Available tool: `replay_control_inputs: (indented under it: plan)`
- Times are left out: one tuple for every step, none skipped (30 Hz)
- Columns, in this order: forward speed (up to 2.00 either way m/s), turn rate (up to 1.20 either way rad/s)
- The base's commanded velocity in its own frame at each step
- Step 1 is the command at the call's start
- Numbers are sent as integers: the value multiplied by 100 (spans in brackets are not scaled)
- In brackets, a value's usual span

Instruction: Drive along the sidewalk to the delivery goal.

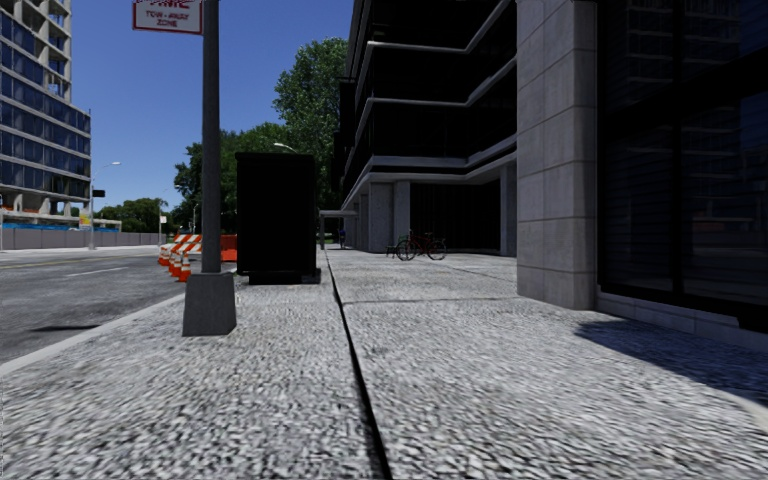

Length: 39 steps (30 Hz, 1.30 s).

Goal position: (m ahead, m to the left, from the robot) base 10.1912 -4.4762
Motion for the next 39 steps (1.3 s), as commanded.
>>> replay_control_inputs:
  plan:
    - [131, 0]
    - [131, 0]
    - [131, 0]
    - [131, 0]
    - [131, 0]
    - [131, 0]
    - [131, 0]
    - [131, 0]
    - [131, 0]
    - [131, 0]
    - [131, 0]
    - [131, 0]
    - [131, 0]
    - [131, 0]
    - [131, 0]
    - [131, 0]
    - [131, 0]
    - [131, 0]
    - [131, 0]
    - [131, 0]
    - [131, 0]
    - [131, 0]
    - [131, 0]
    - [131, 0]
    - [131, 0]
    - [131, 0]
    - [131, 0]
    - [131, 0]
    - [131, 0]
    - [131, 0]
    - [131, 0]
    - [131, 0]
    - [131, 0]
    - [131, 0]
    - [131, 0]
    - [131, 0]
    - [131, 0]
    - [131, 0]
    - [131, 0]
